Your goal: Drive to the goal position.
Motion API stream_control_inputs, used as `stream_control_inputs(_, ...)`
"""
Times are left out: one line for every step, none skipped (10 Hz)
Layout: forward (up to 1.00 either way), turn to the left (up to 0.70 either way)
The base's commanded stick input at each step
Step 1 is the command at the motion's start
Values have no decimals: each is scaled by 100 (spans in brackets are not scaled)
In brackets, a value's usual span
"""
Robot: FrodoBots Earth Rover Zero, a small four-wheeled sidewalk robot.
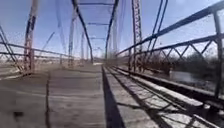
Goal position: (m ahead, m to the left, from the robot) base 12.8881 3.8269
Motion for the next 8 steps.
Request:
stream_control_inputs(100,0)
stream_control_inputs(100,0)
stream_control_inputs(100,2)
stream_control_inputs(100,4)
stream_control_inputs(100,12)
stream_control_inputs(100,22)
stream_control_inputs(100,40)
stream_control_inputs(100,40)
